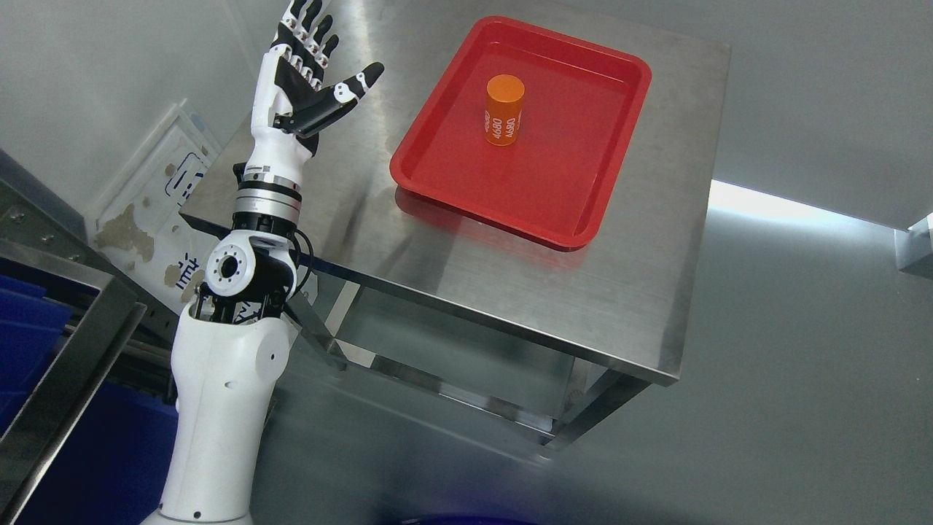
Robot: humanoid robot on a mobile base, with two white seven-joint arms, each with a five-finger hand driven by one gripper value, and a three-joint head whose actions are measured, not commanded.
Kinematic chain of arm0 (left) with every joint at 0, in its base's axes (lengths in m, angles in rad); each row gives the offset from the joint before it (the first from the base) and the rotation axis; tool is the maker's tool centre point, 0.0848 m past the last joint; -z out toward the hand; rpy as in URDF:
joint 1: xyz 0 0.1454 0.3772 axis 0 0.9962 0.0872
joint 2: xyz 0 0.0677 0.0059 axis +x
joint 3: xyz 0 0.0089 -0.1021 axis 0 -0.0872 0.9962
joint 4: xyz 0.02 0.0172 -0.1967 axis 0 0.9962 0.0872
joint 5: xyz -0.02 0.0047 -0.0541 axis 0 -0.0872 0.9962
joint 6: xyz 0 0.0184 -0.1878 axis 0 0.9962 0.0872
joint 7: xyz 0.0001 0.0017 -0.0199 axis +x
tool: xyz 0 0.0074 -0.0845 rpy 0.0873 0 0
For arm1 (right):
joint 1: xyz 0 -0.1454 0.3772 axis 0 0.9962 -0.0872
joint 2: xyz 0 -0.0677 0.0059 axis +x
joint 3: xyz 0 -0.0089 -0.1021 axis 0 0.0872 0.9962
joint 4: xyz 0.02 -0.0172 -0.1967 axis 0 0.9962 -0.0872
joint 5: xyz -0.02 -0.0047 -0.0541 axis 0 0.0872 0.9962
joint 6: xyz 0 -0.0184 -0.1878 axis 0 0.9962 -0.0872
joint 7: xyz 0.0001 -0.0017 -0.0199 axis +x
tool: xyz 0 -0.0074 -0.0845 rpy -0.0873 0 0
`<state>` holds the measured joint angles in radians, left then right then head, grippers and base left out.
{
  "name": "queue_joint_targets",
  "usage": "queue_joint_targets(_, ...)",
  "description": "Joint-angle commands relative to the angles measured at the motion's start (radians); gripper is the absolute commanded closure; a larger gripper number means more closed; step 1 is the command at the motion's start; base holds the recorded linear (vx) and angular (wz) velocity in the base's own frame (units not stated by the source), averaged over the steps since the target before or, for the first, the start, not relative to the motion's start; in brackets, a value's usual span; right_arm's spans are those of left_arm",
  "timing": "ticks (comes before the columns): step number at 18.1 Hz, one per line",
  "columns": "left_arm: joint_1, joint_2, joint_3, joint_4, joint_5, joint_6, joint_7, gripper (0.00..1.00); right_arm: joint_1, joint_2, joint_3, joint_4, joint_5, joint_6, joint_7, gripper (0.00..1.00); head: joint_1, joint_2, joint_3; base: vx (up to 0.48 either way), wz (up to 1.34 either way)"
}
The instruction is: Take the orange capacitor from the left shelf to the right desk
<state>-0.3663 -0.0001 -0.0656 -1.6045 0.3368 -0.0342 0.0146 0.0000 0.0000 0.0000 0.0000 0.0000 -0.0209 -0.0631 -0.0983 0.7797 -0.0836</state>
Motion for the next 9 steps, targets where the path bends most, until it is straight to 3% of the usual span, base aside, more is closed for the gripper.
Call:
queue_joint_targets(1, 0.102, 0.018, 0.049, -0.117, -0.001, -0.023, -0.011, 0.00, 0.003, -0.017, -0.017, -0.017, 0.003, -0.001, 0.000, 0.00, 0.0000, 0.000, 0.000, 0.000, 0.00)
queue_joint_targets(9, 0.147, 0.018, -0.014, -0.118, 0.001, -0.024, -0.011, 0.00, 0.003, -0.017, -0.017, -0.017, 0.003, -0.001, 0.000, 0.00, 0.0000, 0.000, 0.000, 0.000, 0.00)
